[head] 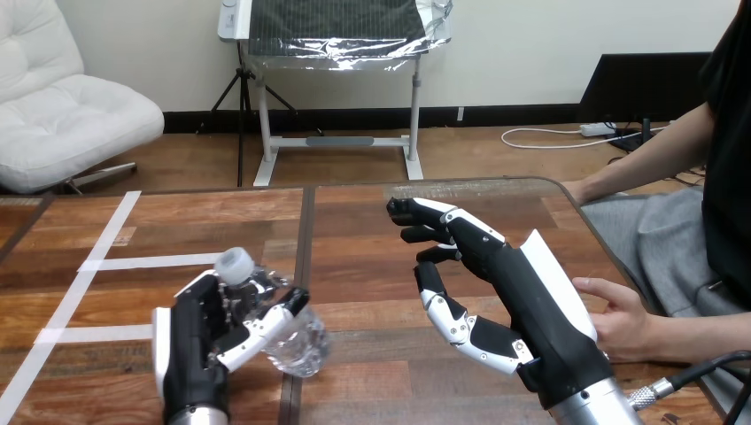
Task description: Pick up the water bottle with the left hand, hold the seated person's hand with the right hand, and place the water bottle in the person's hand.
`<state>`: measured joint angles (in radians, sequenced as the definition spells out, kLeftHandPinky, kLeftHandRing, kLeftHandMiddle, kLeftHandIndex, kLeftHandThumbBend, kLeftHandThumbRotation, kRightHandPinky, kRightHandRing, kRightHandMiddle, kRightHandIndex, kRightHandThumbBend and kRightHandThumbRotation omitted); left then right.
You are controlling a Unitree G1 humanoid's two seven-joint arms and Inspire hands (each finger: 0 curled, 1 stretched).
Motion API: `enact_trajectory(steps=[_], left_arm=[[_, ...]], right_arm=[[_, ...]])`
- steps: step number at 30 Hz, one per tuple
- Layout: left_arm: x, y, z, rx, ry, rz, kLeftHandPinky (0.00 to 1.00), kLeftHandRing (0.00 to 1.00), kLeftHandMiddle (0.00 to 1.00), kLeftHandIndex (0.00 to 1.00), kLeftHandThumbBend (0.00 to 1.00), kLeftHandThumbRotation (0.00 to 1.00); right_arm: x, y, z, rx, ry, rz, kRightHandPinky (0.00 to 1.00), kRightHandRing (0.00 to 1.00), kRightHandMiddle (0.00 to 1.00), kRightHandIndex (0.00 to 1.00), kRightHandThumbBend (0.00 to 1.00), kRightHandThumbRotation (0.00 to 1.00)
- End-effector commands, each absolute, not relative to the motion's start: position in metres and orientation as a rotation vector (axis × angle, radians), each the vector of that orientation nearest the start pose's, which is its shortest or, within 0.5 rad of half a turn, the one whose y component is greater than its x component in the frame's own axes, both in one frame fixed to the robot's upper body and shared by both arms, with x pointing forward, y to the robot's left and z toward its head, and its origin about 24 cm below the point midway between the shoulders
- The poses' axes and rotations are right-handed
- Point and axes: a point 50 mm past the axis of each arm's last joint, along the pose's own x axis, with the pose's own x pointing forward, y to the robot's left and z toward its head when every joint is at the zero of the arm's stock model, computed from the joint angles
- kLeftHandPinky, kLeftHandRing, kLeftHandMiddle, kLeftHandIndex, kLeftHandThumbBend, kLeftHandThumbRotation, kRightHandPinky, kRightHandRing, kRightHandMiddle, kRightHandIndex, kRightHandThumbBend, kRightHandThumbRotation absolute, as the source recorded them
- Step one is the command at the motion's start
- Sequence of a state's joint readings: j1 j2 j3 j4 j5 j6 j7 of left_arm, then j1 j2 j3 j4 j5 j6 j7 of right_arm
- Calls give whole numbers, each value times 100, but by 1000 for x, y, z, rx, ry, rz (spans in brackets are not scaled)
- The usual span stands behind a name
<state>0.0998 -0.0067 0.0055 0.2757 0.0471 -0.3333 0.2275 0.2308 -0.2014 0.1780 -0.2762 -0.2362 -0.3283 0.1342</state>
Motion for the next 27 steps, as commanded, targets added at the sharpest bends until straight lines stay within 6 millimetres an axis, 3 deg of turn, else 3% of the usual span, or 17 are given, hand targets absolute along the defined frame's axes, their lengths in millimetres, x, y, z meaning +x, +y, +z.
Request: enact_trajectory(steps=[1,14,27], left_arm=[[245,151,83,-36,-409,173,47,44,45,49,63,0],[239,145,91,-35,-432,161,47,44,45,49,65,0],[234,142,94,-30,-454,148,47,44,45,49,65,0]], right_arm=[[209,-137,102,-422,-455,276,72,81,84,83,8,0],[215,-157,117,-632,-456,275,73,85,88,85,22,0],[224,-185,134,-884,-398,264,80,87,90,84,58,0]])
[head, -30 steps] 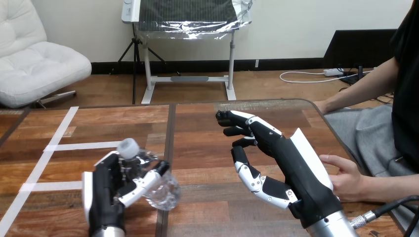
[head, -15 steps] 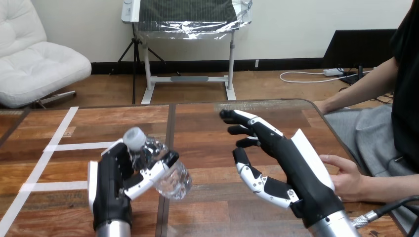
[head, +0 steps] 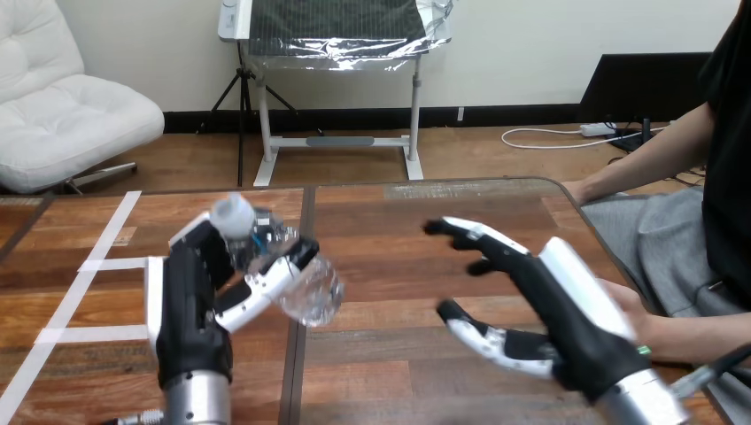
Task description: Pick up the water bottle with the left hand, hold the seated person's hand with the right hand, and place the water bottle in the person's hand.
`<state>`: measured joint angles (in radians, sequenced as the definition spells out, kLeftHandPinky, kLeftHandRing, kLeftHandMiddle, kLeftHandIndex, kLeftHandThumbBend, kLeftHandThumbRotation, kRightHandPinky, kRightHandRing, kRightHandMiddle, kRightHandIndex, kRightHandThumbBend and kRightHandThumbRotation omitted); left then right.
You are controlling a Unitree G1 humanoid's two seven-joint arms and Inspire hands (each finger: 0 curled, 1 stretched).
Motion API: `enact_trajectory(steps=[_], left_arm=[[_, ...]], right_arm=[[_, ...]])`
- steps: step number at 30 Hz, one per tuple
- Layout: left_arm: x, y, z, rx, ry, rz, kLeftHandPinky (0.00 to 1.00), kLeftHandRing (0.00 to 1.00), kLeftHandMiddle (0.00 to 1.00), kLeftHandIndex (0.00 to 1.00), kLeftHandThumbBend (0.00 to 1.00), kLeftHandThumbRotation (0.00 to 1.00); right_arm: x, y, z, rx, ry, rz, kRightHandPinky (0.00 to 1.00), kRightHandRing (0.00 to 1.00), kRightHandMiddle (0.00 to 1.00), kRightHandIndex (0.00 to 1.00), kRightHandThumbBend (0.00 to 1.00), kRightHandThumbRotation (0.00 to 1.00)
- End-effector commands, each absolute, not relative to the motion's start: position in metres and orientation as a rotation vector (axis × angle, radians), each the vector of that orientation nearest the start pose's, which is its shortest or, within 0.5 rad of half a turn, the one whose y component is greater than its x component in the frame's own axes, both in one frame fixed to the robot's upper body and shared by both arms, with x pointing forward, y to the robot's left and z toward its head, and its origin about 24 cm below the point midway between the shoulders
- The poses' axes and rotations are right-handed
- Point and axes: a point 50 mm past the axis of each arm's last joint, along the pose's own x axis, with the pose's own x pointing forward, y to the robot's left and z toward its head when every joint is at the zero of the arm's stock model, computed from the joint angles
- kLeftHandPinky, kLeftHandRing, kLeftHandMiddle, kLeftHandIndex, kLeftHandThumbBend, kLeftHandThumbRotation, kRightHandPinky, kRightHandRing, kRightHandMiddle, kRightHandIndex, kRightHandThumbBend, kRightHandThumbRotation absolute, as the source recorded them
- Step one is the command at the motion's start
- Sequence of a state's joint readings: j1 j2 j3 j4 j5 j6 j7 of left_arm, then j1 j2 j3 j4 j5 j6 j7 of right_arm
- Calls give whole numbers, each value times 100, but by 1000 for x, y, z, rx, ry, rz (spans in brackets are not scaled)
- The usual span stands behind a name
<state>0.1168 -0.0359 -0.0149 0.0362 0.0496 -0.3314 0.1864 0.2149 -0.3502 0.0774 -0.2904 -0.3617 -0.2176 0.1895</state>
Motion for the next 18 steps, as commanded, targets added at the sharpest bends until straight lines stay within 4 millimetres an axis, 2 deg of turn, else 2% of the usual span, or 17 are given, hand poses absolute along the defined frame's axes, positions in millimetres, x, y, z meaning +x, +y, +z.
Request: enact_trajectory(steps=[1,6,12,18], left_arm=[[233,142,94,-28,-454,148,47,44,45,49,65,0],[231,141,94,-27,-454,148,47,44,45,50,65,0],[229,140,94,-27,-447,154,46,44,45,50,65,0],[228,140,94,-26,-442,153,46,44,45,50,65,0]], right_arm=[[224,-186,135,-892,-393,263,81,88,90,84,60,0],[227,-198,141,-982,-354,254,83,89,91,85,68,0],[232,-212,146,-1052,-345,233,81,88,91,84,76,0],[237,-222,149,-1104,-272,231,80,90,93,86,79,0]])
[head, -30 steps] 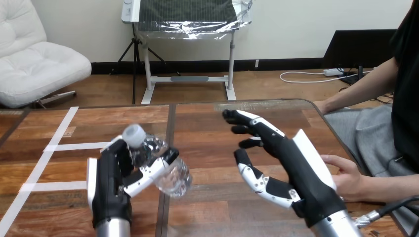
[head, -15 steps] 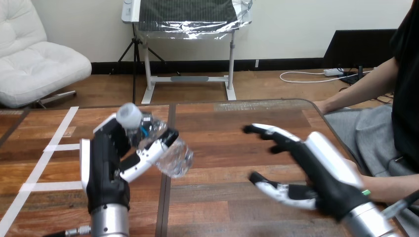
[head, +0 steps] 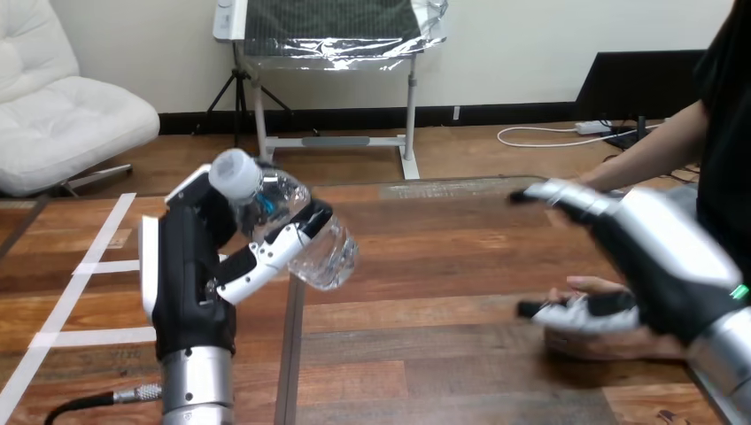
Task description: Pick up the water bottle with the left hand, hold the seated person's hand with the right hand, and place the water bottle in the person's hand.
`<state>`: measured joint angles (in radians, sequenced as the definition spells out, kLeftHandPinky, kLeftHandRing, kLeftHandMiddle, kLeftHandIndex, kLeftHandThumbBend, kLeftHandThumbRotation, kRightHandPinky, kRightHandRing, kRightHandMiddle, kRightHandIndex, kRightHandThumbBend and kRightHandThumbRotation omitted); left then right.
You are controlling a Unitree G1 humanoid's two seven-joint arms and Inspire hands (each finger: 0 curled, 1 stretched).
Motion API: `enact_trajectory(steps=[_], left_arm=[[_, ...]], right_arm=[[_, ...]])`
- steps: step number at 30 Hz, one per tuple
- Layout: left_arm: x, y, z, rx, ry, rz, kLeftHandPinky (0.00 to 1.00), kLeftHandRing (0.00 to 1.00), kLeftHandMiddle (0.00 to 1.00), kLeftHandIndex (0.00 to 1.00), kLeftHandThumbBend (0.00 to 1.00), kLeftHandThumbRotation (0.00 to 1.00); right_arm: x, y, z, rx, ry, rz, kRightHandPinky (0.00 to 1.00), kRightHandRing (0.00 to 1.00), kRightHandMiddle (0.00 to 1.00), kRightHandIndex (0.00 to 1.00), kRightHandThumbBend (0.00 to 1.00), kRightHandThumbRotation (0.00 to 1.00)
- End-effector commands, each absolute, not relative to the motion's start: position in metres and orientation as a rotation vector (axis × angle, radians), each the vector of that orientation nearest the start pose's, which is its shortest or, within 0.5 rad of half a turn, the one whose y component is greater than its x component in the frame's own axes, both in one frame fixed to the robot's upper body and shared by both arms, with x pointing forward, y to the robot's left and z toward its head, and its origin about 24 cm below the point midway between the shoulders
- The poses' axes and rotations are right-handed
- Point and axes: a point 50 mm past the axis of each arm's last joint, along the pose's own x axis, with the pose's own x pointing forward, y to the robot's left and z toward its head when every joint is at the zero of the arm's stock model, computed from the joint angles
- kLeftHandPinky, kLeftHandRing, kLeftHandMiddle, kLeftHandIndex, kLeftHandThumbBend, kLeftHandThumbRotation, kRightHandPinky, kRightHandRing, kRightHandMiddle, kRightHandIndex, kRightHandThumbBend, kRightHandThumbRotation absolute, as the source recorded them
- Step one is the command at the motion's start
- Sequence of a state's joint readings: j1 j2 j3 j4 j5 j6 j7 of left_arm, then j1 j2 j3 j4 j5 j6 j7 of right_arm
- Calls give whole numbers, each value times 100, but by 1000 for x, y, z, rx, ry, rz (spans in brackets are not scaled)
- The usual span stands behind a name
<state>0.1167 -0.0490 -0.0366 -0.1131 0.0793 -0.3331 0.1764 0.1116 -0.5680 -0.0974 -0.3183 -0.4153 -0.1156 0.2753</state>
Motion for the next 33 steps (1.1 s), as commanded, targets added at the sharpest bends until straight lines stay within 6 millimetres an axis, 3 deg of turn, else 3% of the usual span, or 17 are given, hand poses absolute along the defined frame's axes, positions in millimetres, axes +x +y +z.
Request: enact_trajectory(steps=[1,33], left_arm=[[228,140,93,-27,-441,152,46,44,45,50,65,0],[227,141,91,-23,-442,148,46,43,44,49,64,0]], right_arm=[[238,-224,149,-1117,-251,228,80,90,93,86,79,0],[256,-249,154,-1350,27,288,84,92,93,89,79,0]])
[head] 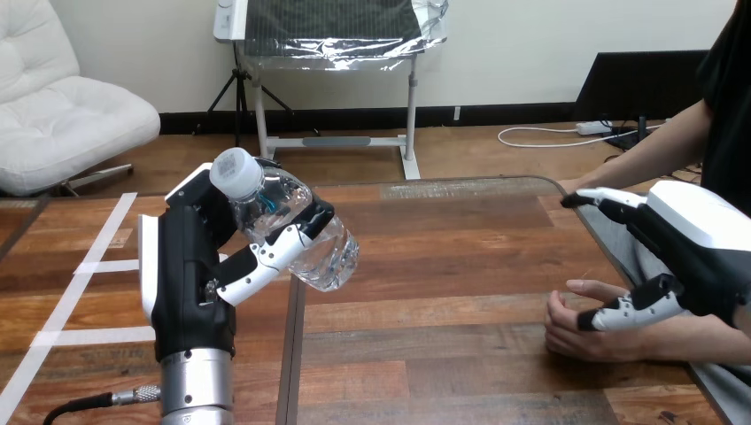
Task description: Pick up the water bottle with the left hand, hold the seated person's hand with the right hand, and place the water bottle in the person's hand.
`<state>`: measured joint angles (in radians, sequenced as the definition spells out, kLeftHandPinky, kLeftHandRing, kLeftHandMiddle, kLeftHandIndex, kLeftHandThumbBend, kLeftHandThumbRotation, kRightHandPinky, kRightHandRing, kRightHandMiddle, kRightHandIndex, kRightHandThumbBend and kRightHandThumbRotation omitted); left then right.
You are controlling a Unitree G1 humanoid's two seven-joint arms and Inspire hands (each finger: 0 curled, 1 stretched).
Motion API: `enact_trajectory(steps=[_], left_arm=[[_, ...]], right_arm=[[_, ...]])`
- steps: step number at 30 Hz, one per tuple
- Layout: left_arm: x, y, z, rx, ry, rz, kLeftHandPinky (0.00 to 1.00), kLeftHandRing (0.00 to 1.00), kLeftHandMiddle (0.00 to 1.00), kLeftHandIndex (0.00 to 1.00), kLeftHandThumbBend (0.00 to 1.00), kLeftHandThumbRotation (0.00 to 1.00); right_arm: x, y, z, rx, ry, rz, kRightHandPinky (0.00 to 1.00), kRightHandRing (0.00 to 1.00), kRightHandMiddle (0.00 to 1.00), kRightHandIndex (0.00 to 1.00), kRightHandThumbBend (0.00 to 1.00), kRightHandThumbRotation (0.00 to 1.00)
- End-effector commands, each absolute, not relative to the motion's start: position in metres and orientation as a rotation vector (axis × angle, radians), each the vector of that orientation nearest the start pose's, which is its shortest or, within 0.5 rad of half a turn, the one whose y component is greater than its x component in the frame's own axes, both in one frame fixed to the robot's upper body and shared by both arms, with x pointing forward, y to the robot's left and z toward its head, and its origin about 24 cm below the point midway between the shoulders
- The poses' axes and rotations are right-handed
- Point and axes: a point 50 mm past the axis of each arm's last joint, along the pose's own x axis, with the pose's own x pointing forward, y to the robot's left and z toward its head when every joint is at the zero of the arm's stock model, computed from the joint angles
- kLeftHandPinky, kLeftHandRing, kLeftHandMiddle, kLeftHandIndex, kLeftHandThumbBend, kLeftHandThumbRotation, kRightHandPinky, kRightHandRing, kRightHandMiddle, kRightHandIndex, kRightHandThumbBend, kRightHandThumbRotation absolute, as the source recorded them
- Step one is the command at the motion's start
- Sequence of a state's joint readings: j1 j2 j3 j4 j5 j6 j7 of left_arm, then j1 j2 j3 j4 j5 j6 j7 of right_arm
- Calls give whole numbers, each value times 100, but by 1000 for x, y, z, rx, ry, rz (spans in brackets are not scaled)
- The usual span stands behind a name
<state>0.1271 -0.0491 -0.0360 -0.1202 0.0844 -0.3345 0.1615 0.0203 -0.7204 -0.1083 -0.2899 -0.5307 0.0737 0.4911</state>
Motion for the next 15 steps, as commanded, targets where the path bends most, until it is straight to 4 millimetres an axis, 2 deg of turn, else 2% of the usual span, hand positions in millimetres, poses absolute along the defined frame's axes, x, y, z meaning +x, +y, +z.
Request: enact_trajectory(steps=[1,15], left_arm=[[227,141,91,-21,-441,148,46,43,44,49,64,0],[227,143,90,-18,-434,154,47,44,44,50,64,0]], right_arm=[[257,-249,153,-1358,40,296,84,92,93,89,79,0],[267,-255,150,-1420,154,373,84,92,92,88,78,0]])
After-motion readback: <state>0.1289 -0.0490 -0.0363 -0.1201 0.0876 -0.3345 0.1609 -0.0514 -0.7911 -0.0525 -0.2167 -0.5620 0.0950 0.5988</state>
